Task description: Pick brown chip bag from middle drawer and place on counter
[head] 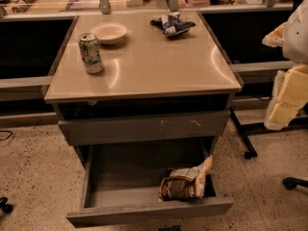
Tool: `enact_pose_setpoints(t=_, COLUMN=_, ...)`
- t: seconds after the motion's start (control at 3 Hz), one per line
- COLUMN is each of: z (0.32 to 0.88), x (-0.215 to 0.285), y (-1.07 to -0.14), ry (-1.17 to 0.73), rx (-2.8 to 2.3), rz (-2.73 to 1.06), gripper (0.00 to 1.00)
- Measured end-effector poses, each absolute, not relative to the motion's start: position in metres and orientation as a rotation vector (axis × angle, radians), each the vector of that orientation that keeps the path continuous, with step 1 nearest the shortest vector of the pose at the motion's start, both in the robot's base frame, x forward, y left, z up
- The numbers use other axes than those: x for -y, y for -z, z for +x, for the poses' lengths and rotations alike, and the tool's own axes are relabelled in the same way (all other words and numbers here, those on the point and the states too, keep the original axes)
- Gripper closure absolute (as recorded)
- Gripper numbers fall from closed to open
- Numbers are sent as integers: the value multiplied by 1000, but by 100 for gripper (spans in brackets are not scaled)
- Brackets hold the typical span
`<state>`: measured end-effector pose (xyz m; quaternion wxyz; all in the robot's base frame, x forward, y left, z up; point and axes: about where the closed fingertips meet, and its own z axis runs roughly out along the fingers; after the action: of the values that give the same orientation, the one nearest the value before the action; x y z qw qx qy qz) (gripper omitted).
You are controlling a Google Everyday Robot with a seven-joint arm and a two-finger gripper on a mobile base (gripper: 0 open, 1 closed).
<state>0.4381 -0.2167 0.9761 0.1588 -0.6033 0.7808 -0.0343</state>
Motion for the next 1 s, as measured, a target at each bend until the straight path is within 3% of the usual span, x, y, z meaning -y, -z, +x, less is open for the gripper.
enact_pose_setpoints(t=1.0, z=434, x=210, y=-936, ry=22, rx=-2189, rz=-1688, gripper=0)
